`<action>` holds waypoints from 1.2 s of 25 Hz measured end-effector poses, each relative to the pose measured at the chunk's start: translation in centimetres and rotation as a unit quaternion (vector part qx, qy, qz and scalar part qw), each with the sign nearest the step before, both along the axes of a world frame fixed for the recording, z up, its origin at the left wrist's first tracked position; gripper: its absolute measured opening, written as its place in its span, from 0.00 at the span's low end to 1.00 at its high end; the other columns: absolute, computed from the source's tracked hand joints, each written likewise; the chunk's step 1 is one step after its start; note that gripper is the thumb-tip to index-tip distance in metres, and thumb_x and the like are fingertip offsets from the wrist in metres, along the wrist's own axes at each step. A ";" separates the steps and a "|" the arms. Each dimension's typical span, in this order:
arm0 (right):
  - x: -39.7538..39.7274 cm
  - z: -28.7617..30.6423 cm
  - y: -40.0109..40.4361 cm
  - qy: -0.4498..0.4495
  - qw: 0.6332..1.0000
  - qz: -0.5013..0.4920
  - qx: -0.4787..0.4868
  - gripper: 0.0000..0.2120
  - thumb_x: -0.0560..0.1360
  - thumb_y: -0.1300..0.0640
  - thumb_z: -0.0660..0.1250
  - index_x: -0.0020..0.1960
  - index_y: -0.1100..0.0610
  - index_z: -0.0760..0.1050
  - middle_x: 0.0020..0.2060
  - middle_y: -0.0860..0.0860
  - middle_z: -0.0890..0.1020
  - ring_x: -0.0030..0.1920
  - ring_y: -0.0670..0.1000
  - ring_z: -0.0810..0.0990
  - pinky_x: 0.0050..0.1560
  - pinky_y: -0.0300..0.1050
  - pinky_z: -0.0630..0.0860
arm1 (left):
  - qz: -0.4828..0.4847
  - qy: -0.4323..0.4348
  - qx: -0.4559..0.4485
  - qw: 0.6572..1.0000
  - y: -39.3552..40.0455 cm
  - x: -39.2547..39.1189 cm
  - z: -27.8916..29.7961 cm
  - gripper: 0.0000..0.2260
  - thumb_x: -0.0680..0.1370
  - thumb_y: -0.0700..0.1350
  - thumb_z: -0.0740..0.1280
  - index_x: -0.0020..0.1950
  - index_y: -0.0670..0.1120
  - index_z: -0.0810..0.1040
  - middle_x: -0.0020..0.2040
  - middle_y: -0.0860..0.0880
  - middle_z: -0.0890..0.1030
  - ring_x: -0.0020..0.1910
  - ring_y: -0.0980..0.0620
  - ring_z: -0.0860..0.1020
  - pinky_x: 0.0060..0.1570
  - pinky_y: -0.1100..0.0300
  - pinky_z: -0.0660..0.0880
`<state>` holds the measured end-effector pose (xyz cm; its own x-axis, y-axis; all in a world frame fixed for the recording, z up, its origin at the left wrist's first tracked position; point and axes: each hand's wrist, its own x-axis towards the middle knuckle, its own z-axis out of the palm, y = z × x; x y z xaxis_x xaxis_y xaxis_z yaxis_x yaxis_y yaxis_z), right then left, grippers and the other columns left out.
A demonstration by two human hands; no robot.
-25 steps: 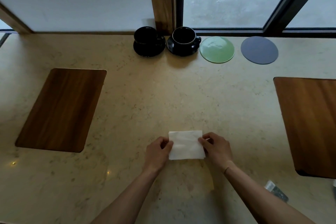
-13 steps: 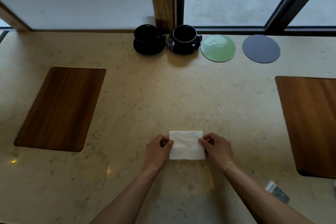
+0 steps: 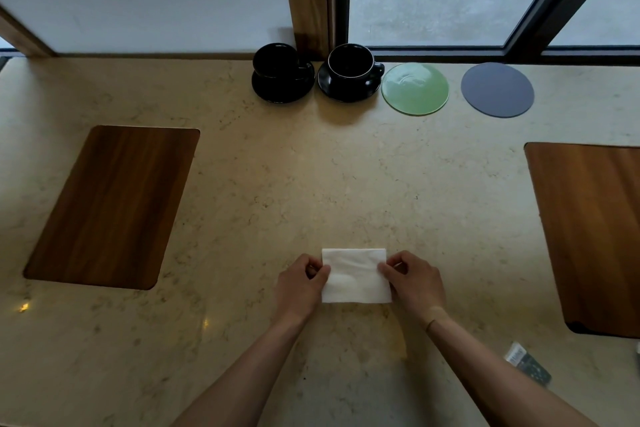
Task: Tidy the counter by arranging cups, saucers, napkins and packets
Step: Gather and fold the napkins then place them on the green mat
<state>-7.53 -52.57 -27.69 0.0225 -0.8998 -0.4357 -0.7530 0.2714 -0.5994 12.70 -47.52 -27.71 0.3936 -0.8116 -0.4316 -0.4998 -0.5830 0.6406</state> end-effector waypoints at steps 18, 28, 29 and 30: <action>0.3 0.5 0.0 0.024 1.000 -0.003 0.013 0.07 0.74 0.44 0.67 0.47 0.44 0.72 0.42 0.43 0.80 0.40 0.45 0.79 0.39 0.43 0.78 | 0.008 -0.015 0.001 1.000 -0.5 0.0 0.2 0.05 0.75 0.52 0.70 0.43 0.53 0.76 0.38 0.57 0.79 0.38 0.60 0.77 0.37 0.63 0.76; 0.0 1.4 -0.3 0.053 0.999 0.010 -0.006 0.17 0.75 0.42 0.65 0.61 0.45 0.68 0.53 0.48 0.81 0.47 0.49 0.80 0.44 0.47 0.79 | -0.031 -0.040 -0.014 0.999 -1.0 1.2 0.8 0.13 0.74 0.54 0.70 0.55 0.51 0.75 0.47 0.56 0.78 0.44 0.58 0.78 0.44 0.59 0.78; 0.0 1.5 -0.4 0.068 0.997 0.023 -0.017 0.19 0.74 0.42 0.66 0.62 0.45 0.68 0.54 0.48 0.79 0.49 0.48 0.79 0.47 0.49 0.80 | -0.052 -0.051 -0.022 0.997 -1.2 1.5 0.9 0.15 0.74 0.54 0.70 0.58 0.52 0.75 0.49 0.56 0.77 0.46 0.58 0.77 0.47 0.57 0.79; 0.0 1.7 -0.6 0.082 0.996 0.039 -0.023 0.20 0.74 0.42 0.66 0.64 0.45 0.68 0.57 0.47 0.77 0.53 0.48 0.77 0.49 0.50 0.79 | -0.081 -0.063 -0.025 0.994 -1.4 1.8 0.8 0.17 0.74 0.54 0.70 0.60 0.52 0.75 0.53 0.55 0.76 0.49 0.57 0.77 0.49 0.57 0.78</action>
